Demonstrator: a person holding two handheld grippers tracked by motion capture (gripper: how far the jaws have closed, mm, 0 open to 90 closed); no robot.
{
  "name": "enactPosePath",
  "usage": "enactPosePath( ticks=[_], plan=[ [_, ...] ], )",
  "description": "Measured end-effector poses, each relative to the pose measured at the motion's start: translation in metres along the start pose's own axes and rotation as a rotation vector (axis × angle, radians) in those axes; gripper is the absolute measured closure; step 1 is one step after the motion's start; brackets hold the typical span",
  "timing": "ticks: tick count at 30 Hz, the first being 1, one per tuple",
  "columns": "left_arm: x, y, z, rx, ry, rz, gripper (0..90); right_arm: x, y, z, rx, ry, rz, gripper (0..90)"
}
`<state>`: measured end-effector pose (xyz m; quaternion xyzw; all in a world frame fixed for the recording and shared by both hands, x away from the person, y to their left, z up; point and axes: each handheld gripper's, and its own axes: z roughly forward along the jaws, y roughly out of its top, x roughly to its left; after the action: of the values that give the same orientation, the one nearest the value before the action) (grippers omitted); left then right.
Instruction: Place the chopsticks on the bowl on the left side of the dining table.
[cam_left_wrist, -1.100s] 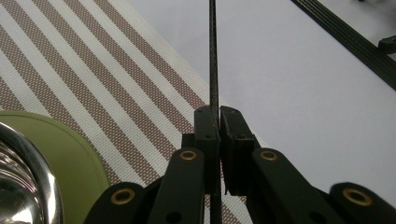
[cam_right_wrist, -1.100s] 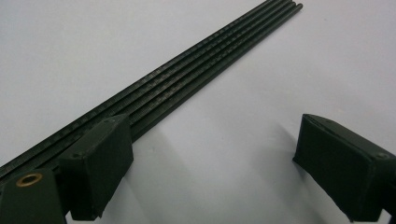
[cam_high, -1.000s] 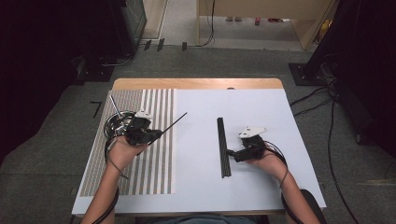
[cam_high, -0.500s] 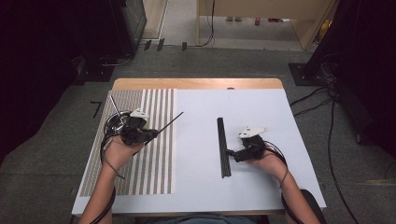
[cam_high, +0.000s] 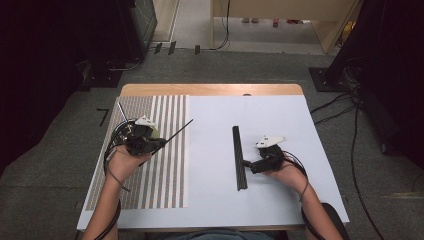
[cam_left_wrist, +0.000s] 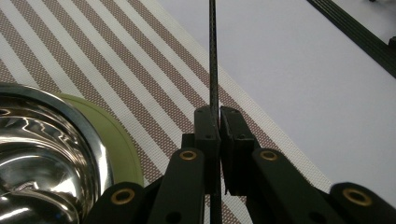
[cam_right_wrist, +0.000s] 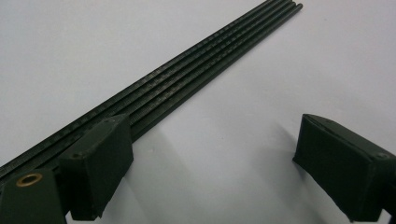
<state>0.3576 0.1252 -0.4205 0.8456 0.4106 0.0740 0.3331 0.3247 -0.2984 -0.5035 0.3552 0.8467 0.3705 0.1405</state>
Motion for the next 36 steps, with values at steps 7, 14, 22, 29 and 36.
enactPosePath(
  ticks=[7, 14, 22, 29, 36],
  plan=[
    [0.006, -0.003, -0.004, 0.000, 0.012, -0.010, 87.6, 0.000, 0.000, 0.000, 0.000, 0.000, 0.000, 10.9],
    [0.011, -0.005, -0.009, -0.004, 0.015, -0.017, 87.5, 0.000, 0.000, 0.000, 0.000, 0.000, 0.000, 10.9],
    [0.018, -0.007, -0.014, -0.012, 0.017, -0.039, 87.5, 0.000, 0.000, 0.000, 0.000, 0.000, 0.000, 10.9],
    [0.024, -0.011, -0.017, -0.010, 0.023, -0.051, 87.5, 0.000, 0.000, 0.000, 0.000, 0.000, 0.000, 10.9],
    [0.032, -0.014, -0.023, -0.020, 0.031, -0.065, 87.5, 0.000, 0.000, 0.000, 0.000, 0.000, 0.000, 10.9]
  ],
)
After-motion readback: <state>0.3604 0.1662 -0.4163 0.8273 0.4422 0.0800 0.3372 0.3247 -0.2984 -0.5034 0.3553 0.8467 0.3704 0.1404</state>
